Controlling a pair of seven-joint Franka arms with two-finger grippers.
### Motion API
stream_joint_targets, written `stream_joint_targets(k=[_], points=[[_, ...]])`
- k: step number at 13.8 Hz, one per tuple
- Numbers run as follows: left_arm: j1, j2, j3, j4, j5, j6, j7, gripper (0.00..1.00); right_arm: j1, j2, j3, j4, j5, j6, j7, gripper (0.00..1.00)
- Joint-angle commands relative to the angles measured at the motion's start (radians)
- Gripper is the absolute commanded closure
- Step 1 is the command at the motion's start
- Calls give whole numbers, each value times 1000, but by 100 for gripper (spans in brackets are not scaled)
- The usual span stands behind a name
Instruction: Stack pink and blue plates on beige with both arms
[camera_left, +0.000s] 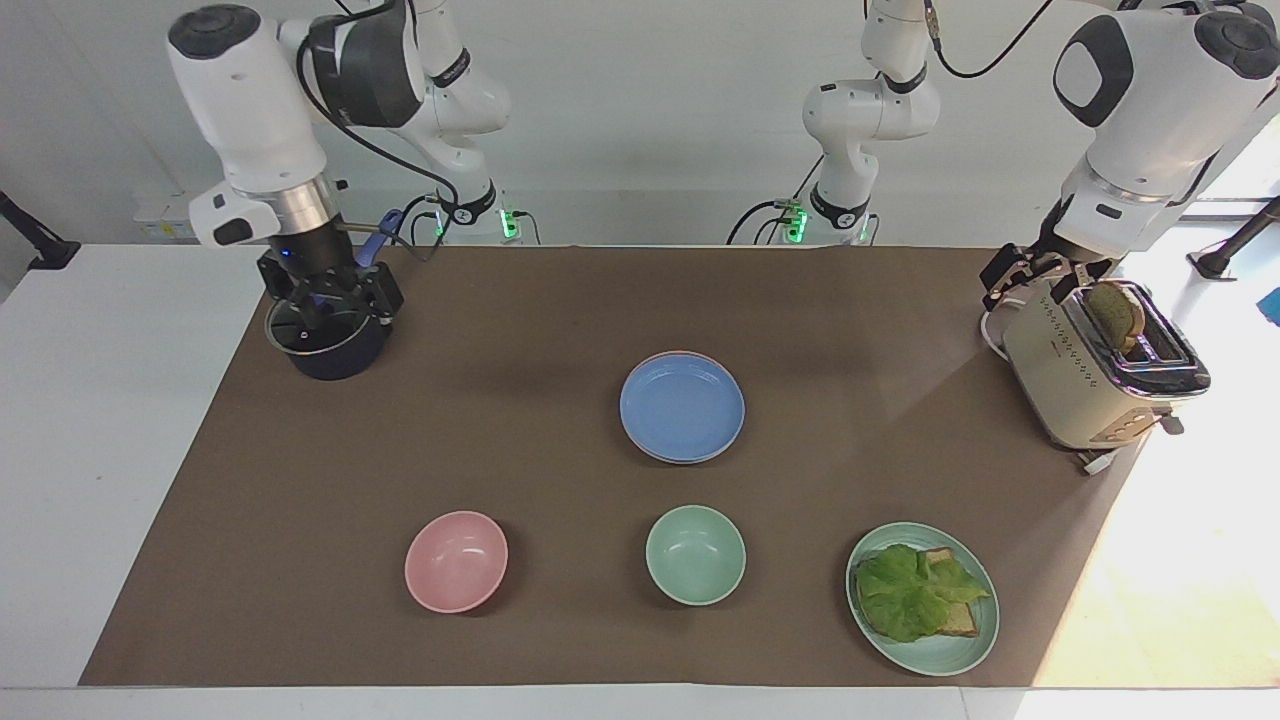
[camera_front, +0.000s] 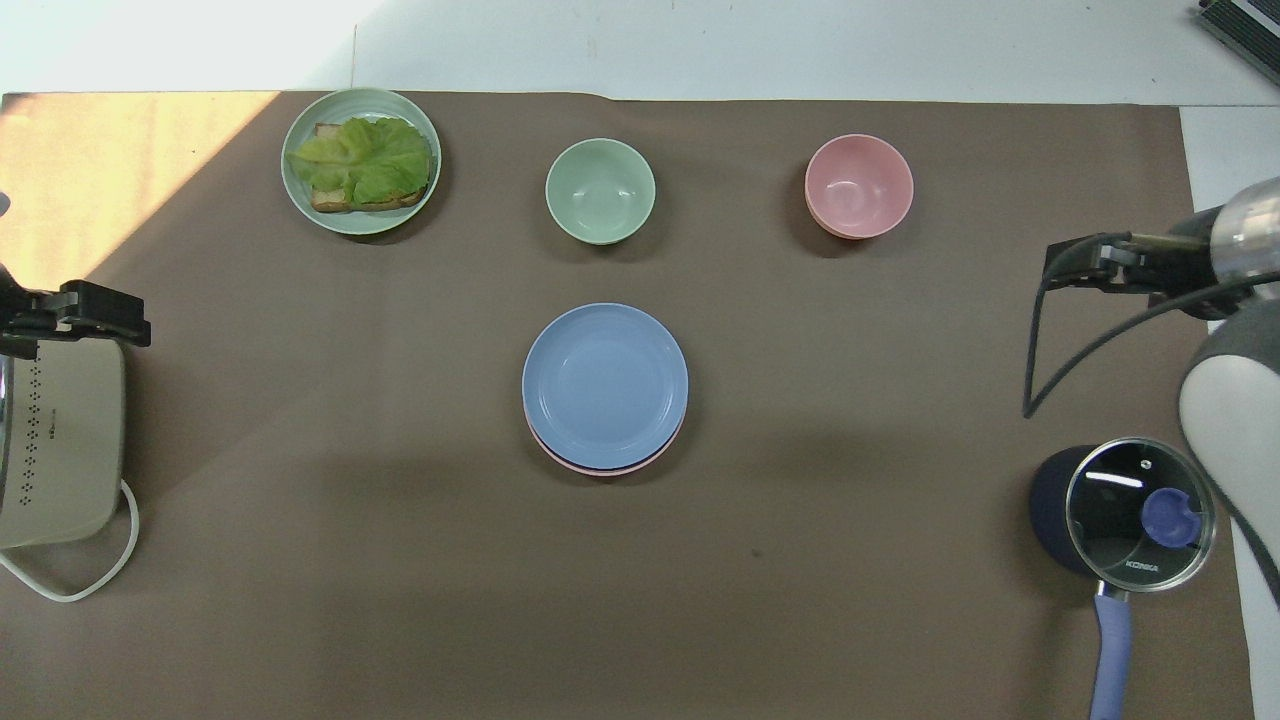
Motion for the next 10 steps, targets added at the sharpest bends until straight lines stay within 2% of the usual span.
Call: stream_joint_targets(k=[1, 5, 10], points=[[1, -4, 0, 5, -10, -17, 4, 0, -20, 17, 14, 93, -48, -120, -44, 0], [1, -4, 0, 5, -10, -17, 2, 0, -20, 12, 14, 143, -46, -233, -51, 0], [1, -4, 0, 5, -10, -17, 2, 0, -20, -18, 17, 118, -31, -242, -64, 0]])
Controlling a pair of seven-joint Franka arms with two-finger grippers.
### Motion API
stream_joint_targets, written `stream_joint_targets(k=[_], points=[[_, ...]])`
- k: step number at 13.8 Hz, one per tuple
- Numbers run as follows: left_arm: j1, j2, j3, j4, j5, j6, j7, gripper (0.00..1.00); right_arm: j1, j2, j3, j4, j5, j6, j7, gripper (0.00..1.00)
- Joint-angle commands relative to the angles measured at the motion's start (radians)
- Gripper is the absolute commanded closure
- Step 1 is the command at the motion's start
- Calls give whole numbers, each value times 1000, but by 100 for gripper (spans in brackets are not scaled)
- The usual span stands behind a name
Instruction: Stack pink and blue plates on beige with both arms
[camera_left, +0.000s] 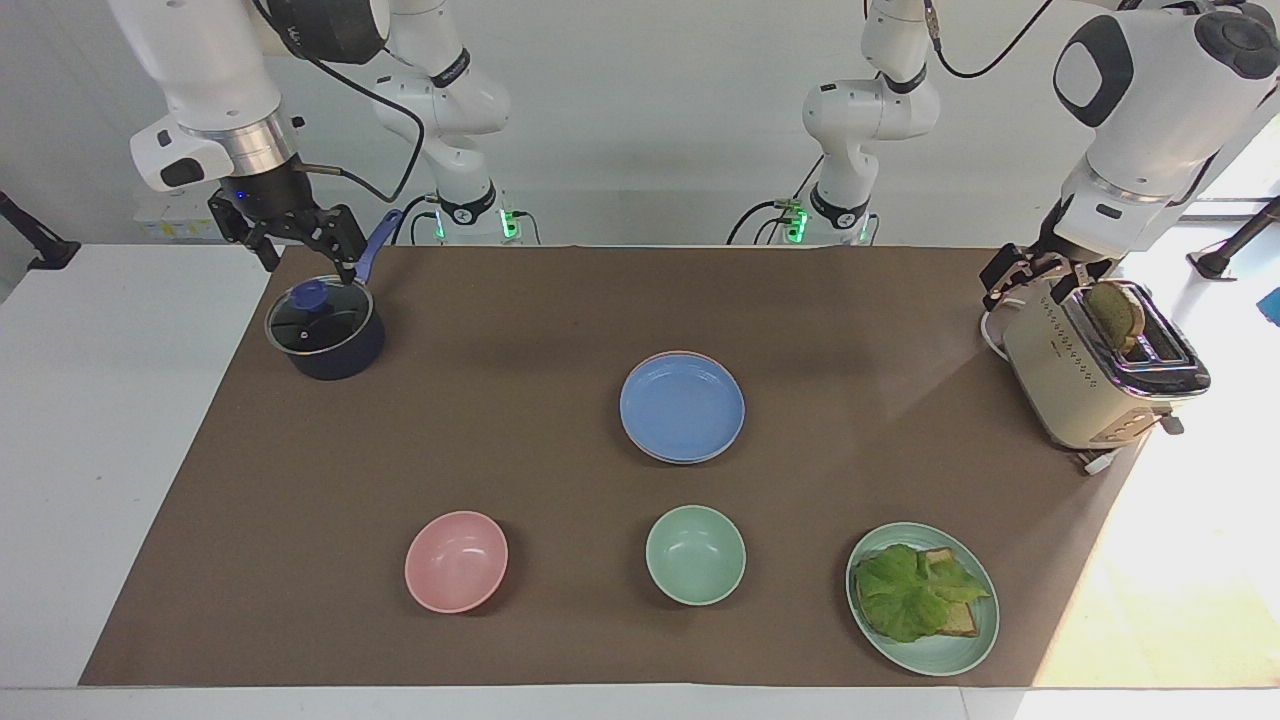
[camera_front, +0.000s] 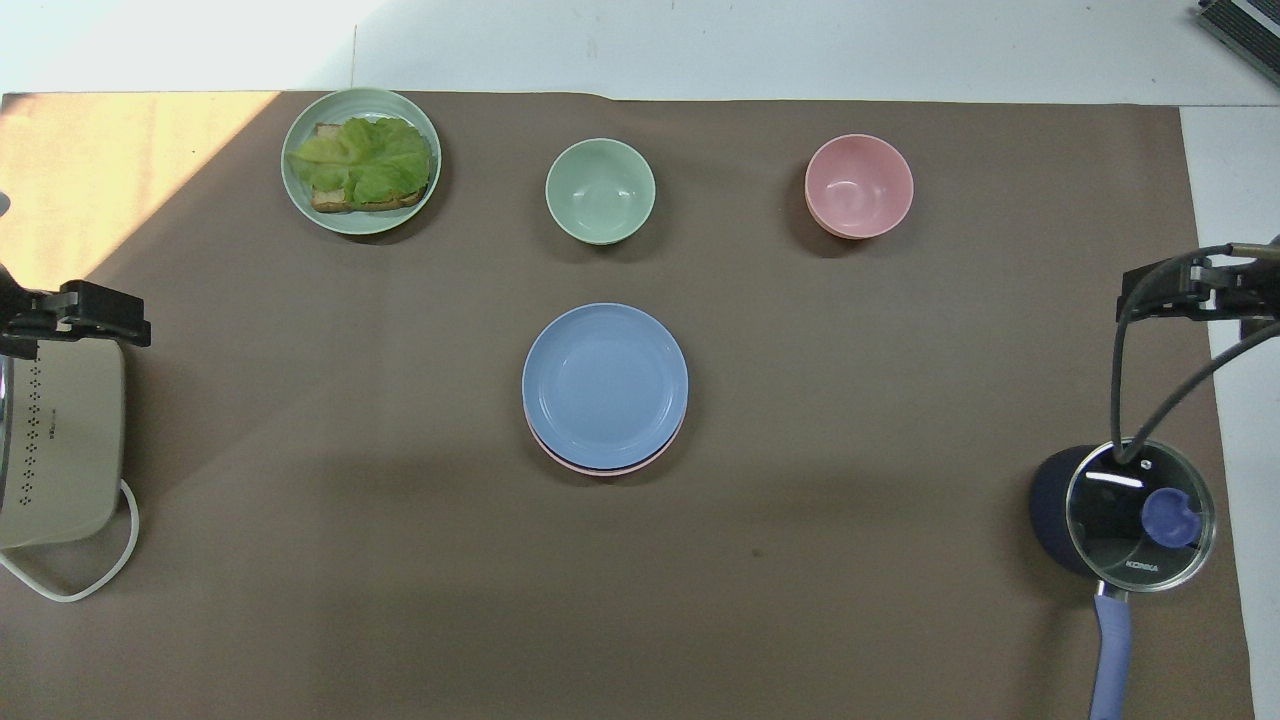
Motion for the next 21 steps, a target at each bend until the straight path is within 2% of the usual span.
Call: stream_joint_targets(k=[1, 21], points=[[1, -4, 0, 5, -10, -17, 2, 0, -7, -24, 12, -13, -2, -20, -26, 0], [0, -4, 0, 5, -10, -17, -1, 0, -2, -46, 13, -44, 49, -22, -27, 0]])
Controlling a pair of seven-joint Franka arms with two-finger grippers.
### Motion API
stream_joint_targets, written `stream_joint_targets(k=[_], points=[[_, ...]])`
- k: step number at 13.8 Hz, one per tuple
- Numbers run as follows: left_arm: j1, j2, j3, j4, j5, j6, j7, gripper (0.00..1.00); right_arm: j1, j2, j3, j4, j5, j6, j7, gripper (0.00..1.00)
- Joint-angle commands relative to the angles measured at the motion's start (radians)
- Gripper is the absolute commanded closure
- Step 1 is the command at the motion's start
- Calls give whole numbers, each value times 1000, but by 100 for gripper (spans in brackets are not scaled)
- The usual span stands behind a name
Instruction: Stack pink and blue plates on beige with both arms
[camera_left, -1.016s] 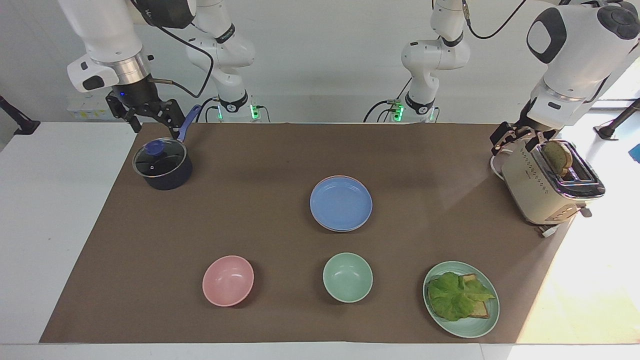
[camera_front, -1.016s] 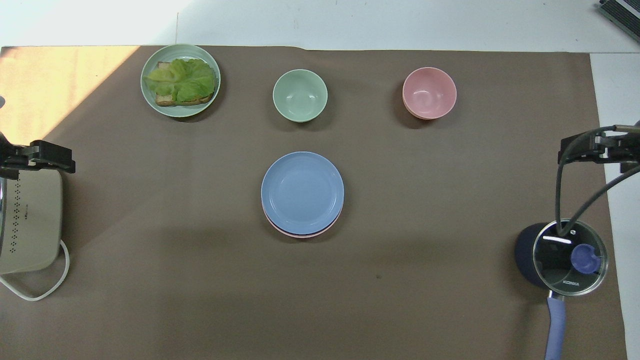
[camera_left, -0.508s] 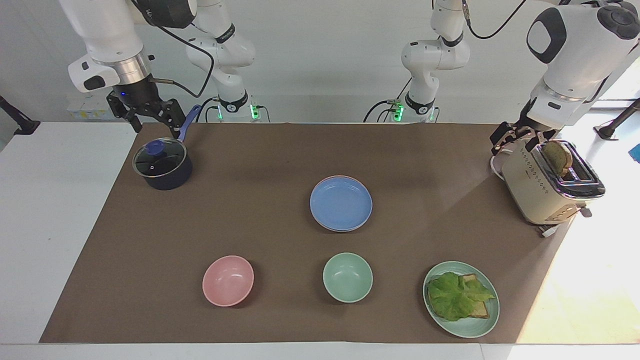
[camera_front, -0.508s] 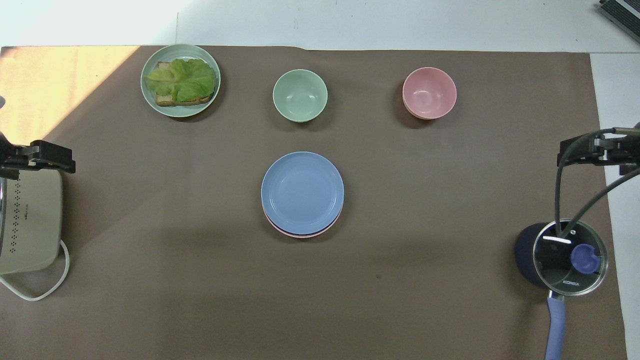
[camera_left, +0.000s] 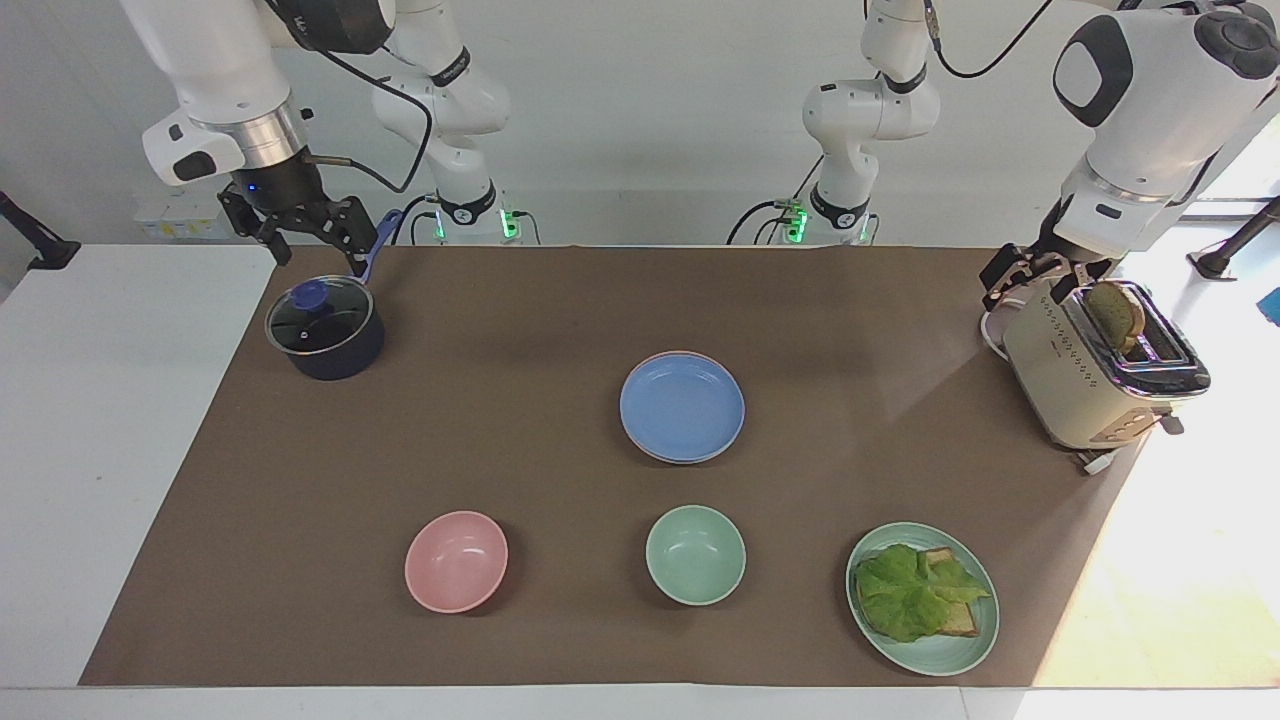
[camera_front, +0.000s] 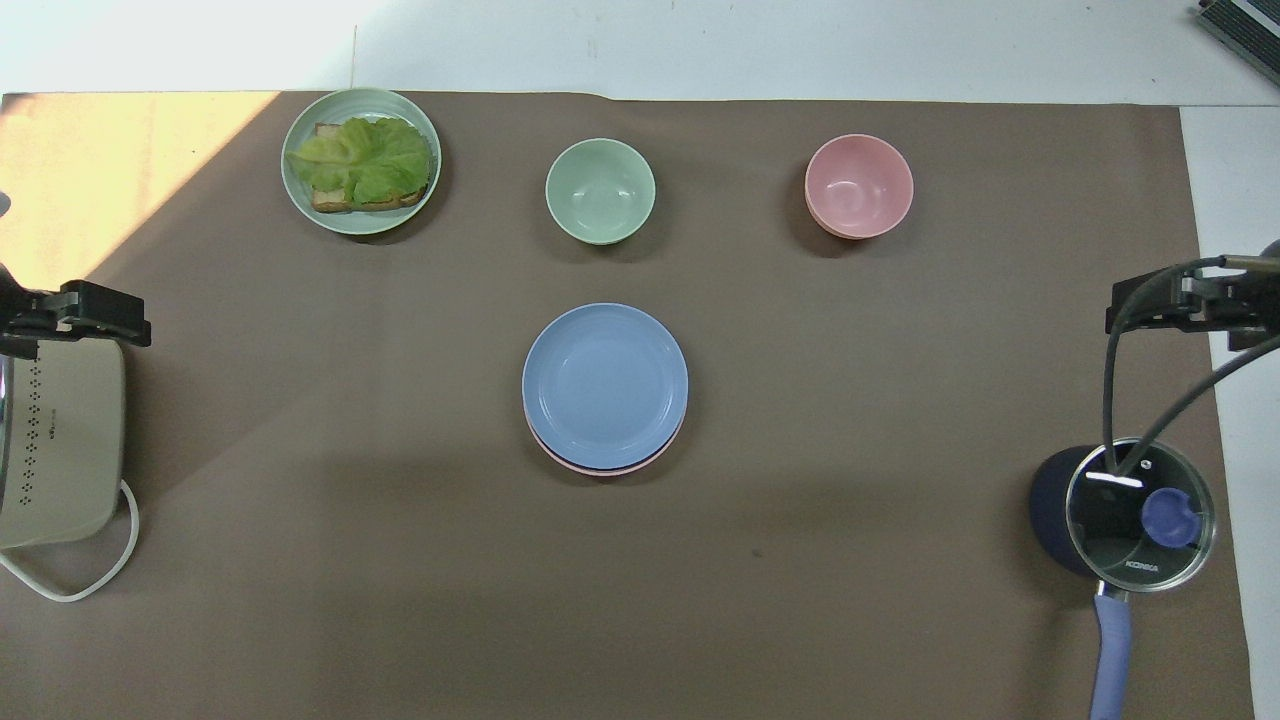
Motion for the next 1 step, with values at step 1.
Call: stream_joint_targets(k=[1], points=[[0, -4, 0, 5, -10, -17, 1, 0, -6, -31, 8, -36, 26, -7, -27, 0]])
